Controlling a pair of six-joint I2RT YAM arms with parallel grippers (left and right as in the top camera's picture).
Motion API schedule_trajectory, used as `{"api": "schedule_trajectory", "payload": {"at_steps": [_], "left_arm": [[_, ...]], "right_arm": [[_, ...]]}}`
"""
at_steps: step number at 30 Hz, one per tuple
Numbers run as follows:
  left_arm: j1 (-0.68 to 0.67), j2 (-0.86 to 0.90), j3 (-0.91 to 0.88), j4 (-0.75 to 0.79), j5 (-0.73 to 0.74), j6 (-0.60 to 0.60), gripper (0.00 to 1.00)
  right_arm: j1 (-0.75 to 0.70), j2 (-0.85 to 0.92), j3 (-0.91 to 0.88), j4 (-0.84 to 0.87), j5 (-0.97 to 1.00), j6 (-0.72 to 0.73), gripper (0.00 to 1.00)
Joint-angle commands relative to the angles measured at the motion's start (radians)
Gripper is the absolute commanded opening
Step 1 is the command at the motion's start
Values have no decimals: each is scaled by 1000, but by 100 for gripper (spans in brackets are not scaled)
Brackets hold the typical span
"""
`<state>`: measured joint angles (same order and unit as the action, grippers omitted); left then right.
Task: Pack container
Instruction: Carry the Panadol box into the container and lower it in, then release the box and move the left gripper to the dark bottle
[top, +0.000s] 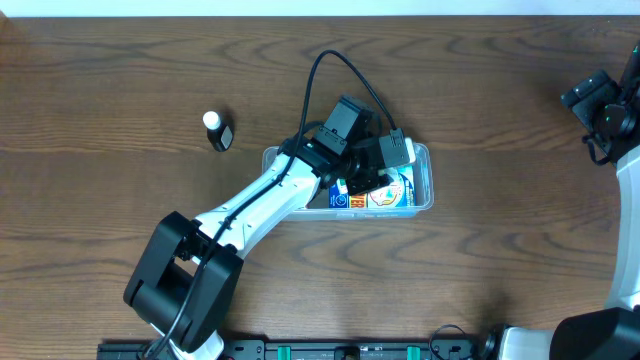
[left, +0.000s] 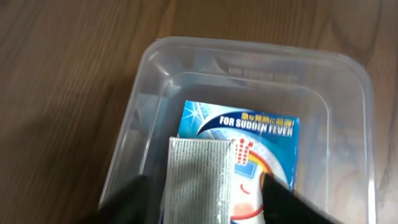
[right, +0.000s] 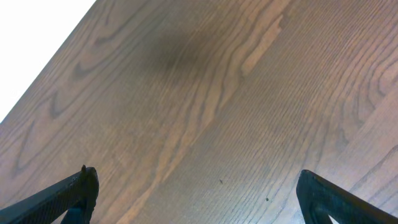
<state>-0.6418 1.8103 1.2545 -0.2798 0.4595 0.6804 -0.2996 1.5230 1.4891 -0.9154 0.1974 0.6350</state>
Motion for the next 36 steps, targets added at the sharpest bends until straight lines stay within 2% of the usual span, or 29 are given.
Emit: {"api": "schedule_trajectory", "payload": {"at_steps": [1, 2, 4, 6, 8, 10, 13, 19, 24, 36], "left_arm": [[2, -75, 20, 5, 2, -126, 69], [6, -110, 20, 5, 0, -168, 73], [24, -197, 20, -10, -3, -246, 89], [56, -269, 20, -14, -13, -298, 100], [101, -330, 21, -17, -31, -319, 98], [167, -380, 30, -24, -112, -369, 98], [283, -396, 114, -145, -216, -395, 98], [494, -311, 356, -400, -344, -539, 98], [628, -206, 458, -510, -344, -628, 98], [657, 53, 458, -590, -334, -596, 98]], "right_arm": [[-4, 3, 0, 2, 4, -4, 99], [-4, 3, 0, 2, 4, -4, 99], [-4, 3, 0, 2, 4, -4, 99], [-4, 3, 0, 2, 4, -4, 99], [-4, 3, 0, 2, 4, -4, 99], [-4, 3, 0, 2, 4, -4, 99], [-4, 3, 0, 2, 4, -4, 99], [-4, 3, 0, 2, 4, -4, 99], [-4, 3, 0, 2, 4, -4, 99], [-4, 3, 0, 2, 4, -4, 99]]}}
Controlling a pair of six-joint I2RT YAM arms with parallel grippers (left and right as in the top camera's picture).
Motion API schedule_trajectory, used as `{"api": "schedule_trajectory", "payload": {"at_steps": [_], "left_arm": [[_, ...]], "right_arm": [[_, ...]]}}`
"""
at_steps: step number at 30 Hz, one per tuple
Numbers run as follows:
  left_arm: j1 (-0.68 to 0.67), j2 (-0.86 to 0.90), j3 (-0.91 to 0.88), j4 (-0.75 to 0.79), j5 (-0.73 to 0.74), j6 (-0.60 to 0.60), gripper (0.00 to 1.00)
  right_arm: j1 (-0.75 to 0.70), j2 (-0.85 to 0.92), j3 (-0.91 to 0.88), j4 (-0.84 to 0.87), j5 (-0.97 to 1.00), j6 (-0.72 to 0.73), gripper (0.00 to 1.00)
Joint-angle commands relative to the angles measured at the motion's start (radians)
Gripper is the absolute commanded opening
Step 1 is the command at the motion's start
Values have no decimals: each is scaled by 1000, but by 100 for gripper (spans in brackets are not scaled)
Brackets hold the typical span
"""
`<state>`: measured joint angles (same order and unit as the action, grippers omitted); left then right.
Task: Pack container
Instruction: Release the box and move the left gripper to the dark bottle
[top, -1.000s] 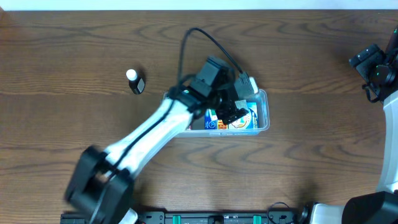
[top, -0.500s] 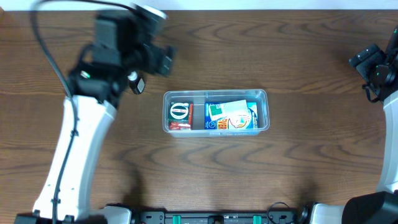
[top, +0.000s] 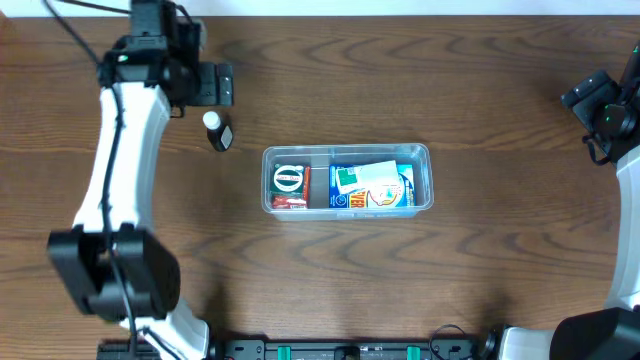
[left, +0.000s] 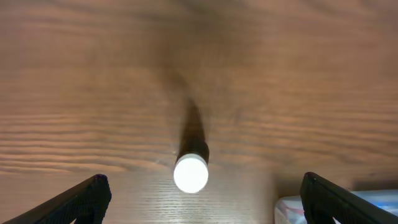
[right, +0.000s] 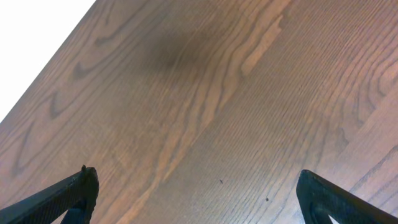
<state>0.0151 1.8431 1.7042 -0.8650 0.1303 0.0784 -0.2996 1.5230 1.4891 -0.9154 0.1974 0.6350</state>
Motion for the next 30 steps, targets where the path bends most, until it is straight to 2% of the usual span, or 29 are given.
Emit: {"api": "schedule_trajectory", "payload": {"at_steps": [1, 6, 11, 20, 30], "left_arm": [[1, 35, 8, -6, -11, -1, 98], [2, 95, 8, -20, -91, -137, 98], [2, 134, 2, -47, -90, -197, 98], [2, 172, 2, -65, -90, -204, 100], [1, 178, -18, -65, -90, -204, 92]], "right_arm": [[-4, 3, 0, 2, 4, -4, 99], [-4, 3, 0, 2, 4, -4, 99], [-4, 3, 0, 2, 4, -4, 99], [-4, 3, 0, 2, 4, -4, 99], [-4, 3, 0, 2, 4, -4, 99]]}}
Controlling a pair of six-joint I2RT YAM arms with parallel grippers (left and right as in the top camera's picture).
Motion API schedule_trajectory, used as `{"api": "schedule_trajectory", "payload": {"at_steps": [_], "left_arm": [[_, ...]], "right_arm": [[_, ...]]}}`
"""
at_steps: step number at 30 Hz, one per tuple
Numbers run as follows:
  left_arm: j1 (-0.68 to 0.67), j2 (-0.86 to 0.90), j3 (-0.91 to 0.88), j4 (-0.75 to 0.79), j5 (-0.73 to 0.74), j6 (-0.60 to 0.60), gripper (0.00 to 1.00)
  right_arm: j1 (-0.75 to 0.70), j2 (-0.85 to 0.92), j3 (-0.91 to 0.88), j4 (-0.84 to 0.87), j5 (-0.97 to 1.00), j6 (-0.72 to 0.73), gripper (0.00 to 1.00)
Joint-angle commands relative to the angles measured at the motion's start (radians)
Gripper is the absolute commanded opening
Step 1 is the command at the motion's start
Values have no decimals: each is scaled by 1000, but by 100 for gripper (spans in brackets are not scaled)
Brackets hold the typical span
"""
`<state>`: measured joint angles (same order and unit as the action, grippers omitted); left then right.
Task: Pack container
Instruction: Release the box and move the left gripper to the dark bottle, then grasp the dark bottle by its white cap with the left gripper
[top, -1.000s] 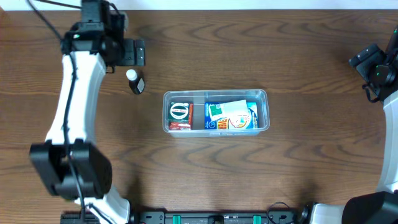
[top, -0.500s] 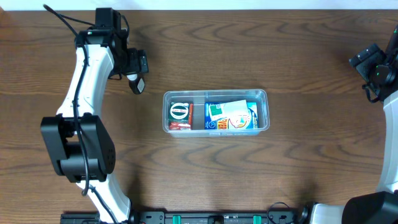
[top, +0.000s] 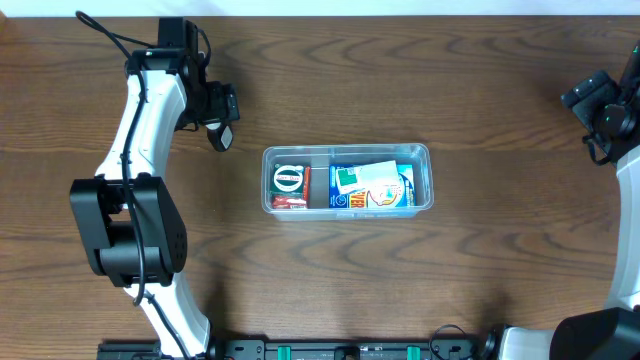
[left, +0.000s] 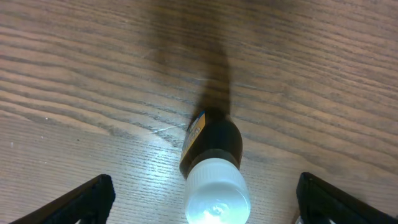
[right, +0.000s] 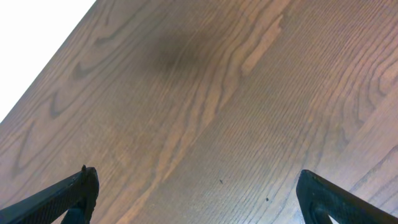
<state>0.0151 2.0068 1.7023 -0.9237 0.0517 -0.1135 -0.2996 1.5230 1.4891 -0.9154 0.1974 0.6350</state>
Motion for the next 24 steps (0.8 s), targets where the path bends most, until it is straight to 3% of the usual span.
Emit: {"api": "schedule_trajectory", "payload": {"at_steps": [1, 12, 14, 19, 24], "left_arm": [[0, 14, -19, -6, -11, -12, 91], [0, 14, -59, 36, -11, -12, 91], [0, 14, -59, 44, -9, -13, 85], [0, 14, -59, 48, 12, -21, 50], [0, 14, -59, 46, 12, -23, 47]], "right_arm": [[-4, 3, 0, 2, 4, -4, 99], [-4, 3, 0, 2, 4, -4, 99], [-4, 3, 0, 2, 4, -4, 99], [-4, 3, 0, 2, 4, -4, 99], [-4, 3, 0, 2, 4, -3, 99]]}}
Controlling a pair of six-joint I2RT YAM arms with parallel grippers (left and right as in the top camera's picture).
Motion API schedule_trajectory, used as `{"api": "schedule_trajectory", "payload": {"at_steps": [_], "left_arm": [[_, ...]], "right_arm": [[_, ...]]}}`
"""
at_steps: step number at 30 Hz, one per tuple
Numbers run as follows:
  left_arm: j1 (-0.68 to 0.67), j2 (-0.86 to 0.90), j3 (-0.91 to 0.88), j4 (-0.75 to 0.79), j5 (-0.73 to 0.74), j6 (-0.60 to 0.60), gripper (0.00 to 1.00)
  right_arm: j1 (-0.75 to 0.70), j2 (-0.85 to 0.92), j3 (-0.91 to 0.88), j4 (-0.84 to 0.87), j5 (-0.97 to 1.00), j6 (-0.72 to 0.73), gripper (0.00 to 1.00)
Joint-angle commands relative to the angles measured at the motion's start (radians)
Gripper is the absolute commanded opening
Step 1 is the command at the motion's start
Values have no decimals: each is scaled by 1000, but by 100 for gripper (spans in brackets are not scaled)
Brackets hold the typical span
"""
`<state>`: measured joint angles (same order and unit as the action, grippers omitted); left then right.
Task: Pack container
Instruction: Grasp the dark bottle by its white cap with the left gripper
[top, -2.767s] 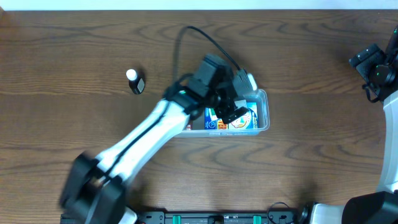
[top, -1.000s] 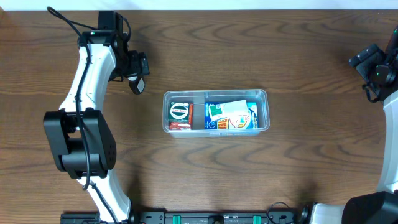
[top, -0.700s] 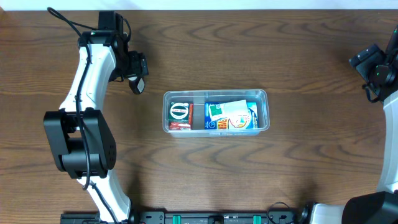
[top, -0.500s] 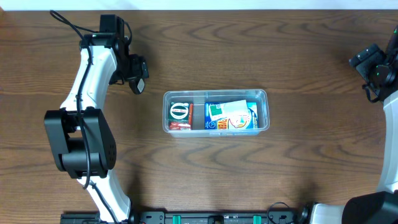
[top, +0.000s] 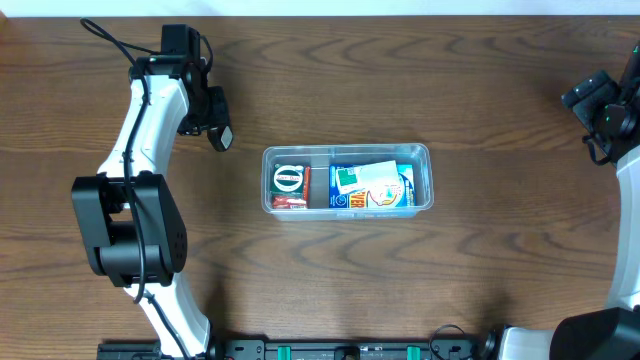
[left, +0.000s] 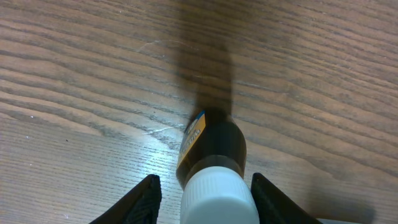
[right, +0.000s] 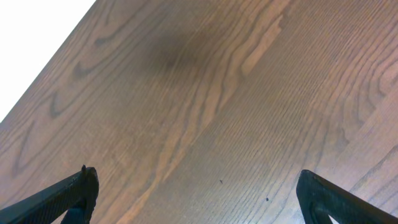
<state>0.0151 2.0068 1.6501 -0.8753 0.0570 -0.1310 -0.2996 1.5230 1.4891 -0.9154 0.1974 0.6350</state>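
Observation:
A small dark bottle (left: 211, 146) with a white cap stands upright on the table, left of the container; its body shows in the overhead view (top: 221, 138). My left gripper (left: 208, 199) hangs straight over it (top: 210, 118), open, its fingers (left: 148, 198) drawn in close on either side of the cap, a thin gap showing on the left. The clear plastic container (top: 345, 149) sits mid-table holding a green-and-white pack (top: 288, 180) and blue sachets (top: 372, 184). My right gripper (right: 199, 193) is open over bare wood at the far right (top: 600, 105).
The left arm (top: 135, 110) runs from the front left up along the table's left side. The table's far edge (top: 320, 14) lies just behind the left gripper. Brown wood surrounds the container on all sides.
The left gripper's fingers have drawn in from wide apart to just beside the bottle's cap, and the gripper sits a little lower. The bottle and the right arm have not moved.
First my left gripper was down in the container over a silver and blue sachet. Then it was away at the far left, open above the bottle, the sachets left in the container. It came down over the bottle and now its fingers flank the cap.

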Motion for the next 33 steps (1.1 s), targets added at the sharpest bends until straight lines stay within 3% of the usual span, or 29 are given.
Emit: {"api": "schedule_trajectory", "payload": {"at_steps": [1, 7, 9, 24, 33], "left_arm": [[0, 14, -6, -3, 7, -5, 46], [-2, 14, -6, -6, 14, -5, 25], [-2, 14, -6, -6, 14, -5, 23], [-2, -97, 39, -51, 17, -5, 22], [-2, -295, 39, -129, 183, -35, 22]], "right_arm": [[-4, 3, 0, 2, 4, -4, 99], [-4, 3, 0, 2, 4, -4, 99], [-4, 3, 0, 2, 4, -4, 99], [-4, 3, 0, 2, 4, -4, 99], [-4, 3, 0, 2, 4, -4, 99]]}}
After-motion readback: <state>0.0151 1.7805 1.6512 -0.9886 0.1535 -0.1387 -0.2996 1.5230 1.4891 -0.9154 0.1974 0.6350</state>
